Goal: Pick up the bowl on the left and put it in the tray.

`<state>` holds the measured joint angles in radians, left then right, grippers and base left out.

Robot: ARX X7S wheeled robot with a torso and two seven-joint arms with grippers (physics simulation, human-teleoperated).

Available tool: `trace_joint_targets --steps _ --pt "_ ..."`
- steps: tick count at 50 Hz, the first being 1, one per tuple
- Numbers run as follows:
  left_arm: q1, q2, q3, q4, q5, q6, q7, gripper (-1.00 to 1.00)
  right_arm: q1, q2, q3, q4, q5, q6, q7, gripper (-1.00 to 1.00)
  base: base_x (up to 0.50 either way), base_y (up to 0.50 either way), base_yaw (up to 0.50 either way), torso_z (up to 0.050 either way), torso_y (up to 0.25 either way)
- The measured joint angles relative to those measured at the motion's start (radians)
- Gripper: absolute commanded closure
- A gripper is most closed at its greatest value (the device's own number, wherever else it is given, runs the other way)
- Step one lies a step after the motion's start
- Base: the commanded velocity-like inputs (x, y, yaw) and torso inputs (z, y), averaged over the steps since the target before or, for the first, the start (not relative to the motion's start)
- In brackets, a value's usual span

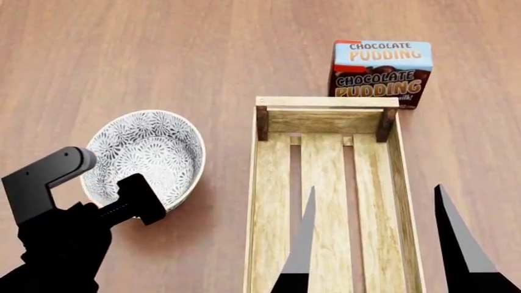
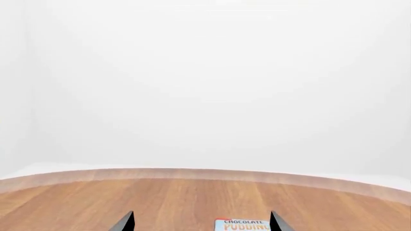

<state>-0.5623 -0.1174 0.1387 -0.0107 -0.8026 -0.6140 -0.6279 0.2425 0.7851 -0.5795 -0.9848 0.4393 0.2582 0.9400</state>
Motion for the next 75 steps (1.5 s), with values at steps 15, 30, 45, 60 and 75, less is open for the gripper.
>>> trace_joint_targets --steps 15,30,45,60,75 --pt "-0.034 0.003 0.016 -0.095 0.002 0.034 0.014 -1.00 0.002 0.007 -0.003 0.002 0.003 -0.007 0.007 -1.00 0.00 0.00 0.00 0.000 0.000" --pt "-0.056 0.004 0.029 -0.173 0.002 0.070 0.028 -1.00 0.005 0.012 -0.008 0.003 0.006 -0.008 0.013 -1.00 0.00 0.00 0.00 0.000 0.000" --pt "-0.079 0.003 0.041 -0.231 -0.002 0.099 0.038 -1.00 0.007 0.016 -0.013 0.009 0.006 -0.015 0.016 -1.00 0.00 0.00 0.00 0.000 0.000" --pt "-0.107 0.003 0.054 -0.285 -0.003 0.121 0.040 -1.00 0.008 0.020 -0.015 0.014 0.009 -0.023 0.019 -1.00 0.00 0.00 0.00 0.000 0.000" --pt "-0.122 -0.002 0.059 -0.308 0.000 0.124 0.026 1.00 0.005 0.023 -0.017 0.021 0.012 -0.038 0.019 -1.00 0.00 0.00 0.00 0.000 0.000"
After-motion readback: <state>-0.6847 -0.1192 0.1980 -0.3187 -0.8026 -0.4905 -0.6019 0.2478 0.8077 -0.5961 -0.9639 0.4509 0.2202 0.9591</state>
